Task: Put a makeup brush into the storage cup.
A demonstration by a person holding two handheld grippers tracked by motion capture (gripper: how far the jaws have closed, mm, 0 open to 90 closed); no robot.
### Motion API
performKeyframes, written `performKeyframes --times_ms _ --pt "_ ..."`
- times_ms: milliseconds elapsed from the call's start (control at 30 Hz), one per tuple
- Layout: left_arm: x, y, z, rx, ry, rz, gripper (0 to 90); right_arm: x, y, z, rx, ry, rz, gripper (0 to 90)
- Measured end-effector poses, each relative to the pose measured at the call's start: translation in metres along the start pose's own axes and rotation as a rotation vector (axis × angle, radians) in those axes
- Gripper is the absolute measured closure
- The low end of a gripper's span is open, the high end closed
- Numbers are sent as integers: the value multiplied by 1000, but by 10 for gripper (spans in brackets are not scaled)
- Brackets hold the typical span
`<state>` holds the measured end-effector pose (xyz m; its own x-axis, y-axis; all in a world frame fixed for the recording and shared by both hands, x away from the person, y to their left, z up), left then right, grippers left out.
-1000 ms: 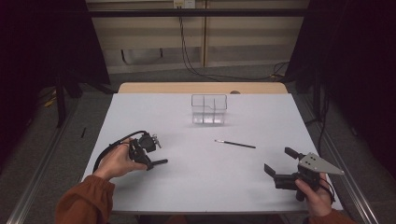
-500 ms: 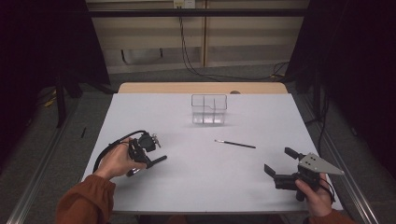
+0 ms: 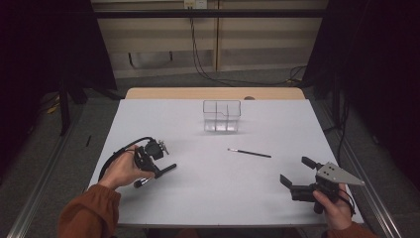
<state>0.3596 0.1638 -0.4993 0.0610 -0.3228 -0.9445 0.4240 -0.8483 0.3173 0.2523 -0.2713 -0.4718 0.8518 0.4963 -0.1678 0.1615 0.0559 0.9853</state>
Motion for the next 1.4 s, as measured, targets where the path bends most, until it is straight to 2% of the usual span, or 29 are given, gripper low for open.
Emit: performKeyframes --times_ms 67,100,167,200,267,300,367,400,433,467,567,600,700,767,800,833,900,967,1033,1067,1100,1200,1300,1400 --pt "-3 3 -2 -25 -8 41 799 0 0 0 0 1 0 0" --pt "-3 3 -2 -25 -8 41 799 0 0 0 -3 0 -1 0" --pt "-9 6 -7 -50 -13 98 800 0 0 0 -3 -3 0 0" --pt "-9 6 -7 -50 -13 98 800 0 0 0 5 -2 2 0" --pt "-14 6 -9 -62 -10 132 800 0 0 0 5 -5 2 0" --pt "-19 6 -10 -75 -13 173 800 0 0 1 7 -5 3 0" --pt "-21 6 -10 -80 -12 193 800 0 0 1 3 -6 3 0" --pt "-25 7 -9 -87 -15 241 800 0 0 1 3 -5 3 0" --pt "-25 7 -9 -87 -15 241 799 0 0 1 3 -5 3 0" --pt "-27 7 -9 -92 -17 267 799 0 0 1 3 -6 3 0" --pt "-33 7 -9 -109 9 346 799 0 0 0 2 -4 3 0" --pt "-33 7 -9 -109 9 346 799 0 0 0 2 -4 3 0" --pt "-41 8 -9 -151 9 448 799 0 0 1 6 -4 4 0" --pt "-44 8 -8 -157 17 510 799 0 0 1 8 -6 5 0" --pt "-44 8 -8 -157 17 510 799 0 0 1 8 -6 5 0" --pt "-44 8 -7 -168 24 532 799 0 0 1 7 -6 4 0" --pt "-45 8 -6 -171 10 559 798 1 0 0 5 -2 3 0" --pt "-44 9 -6 -190 42 583 798 1 0 0 4 -1 4 0" --pt "-43 9 -6 -195 47 619 798 1 0 0 4 -1 4 0" --pt "-44 10 -5 -199 65 657 798 1 1 0 4 -2 6 0" --pt "-44 10 -5 -199 65 657 799 1 1 0 4 -2 6 0" --pt "-48 10 -3 -212 76 707 798 0 1 1 0 -3 8 0" --pt "-54 6 -1 -218 109 766 798 0 1 1 4 -2 10 0" --pt "-58 2 1 -236 105 798 799 0 1 1 3 -3 10 0"
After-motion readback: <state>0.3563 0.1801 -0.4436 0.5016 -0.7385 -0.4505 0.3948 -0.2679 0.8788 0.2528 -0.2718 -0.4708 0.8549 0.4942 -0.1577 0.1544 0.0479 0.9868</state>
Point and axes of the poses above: each handheld gripper's, and its own axes: x roughly forward along the jaws, y roughly out of its top, z roughly to its right, the point moved 6 cm from there along x, roughly forward along the jaws, and after that the axes turned 8 degrees about z, right-handed, at the moved point
